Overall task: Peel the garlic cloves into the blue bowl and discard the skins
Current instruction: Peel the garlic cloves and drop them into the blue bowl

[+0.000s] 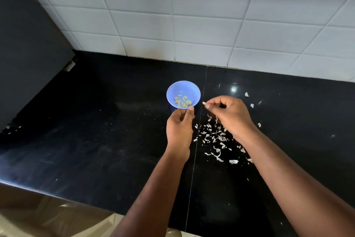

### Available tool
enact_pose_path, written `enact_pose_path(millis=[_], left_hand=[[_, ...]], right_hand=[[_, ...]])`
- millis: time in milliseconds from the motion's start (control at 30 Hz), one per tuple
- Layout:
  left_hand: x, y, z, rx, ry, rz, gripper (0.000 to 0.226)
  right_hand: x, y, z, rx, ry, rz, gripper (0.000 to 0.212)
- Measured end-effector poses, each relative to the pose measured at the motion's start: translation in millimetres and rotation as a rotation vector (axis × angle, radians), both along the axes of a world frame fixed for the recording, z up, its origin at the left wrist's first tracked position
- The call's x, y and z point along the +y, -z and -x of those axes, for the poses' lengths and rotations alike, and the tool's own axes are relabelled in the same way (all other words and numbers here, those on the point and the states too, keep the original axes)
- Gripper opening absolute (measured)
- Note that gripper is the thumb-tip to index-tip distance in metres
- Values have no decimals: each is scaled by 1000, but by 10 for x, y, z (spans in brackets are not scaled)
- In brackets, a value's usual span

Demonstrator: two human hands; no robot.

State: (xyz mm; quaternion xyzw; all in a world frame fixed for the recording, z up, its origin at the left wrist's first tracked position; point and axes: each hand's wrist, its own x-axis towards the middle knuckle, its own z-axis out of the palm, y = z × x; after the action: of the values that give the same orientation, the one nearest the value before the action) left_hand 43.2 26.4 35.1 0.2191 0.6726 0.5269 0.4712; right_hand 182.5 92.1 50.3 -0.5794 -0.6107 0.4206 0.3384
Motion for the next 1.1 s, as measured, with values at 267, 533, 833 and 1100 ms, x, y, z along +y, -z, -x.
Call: enact_pose_path(millis=[267,533,833,1100], left_hand=[[-50,170,66,376,135,6,53],[-149,165,-35,793,533,-12,25],[-358,245,-477,1014,971,-178,35],[-411,316,-587,1020,746,-135,5]], right_hand=[[590,-11,449,-218,-73,-93,5],[529,-41,117,-336,-187,-80,14],[286,41,-576,-574,-317,58,14],[135,-18,-937,-774,-339,124,16]])
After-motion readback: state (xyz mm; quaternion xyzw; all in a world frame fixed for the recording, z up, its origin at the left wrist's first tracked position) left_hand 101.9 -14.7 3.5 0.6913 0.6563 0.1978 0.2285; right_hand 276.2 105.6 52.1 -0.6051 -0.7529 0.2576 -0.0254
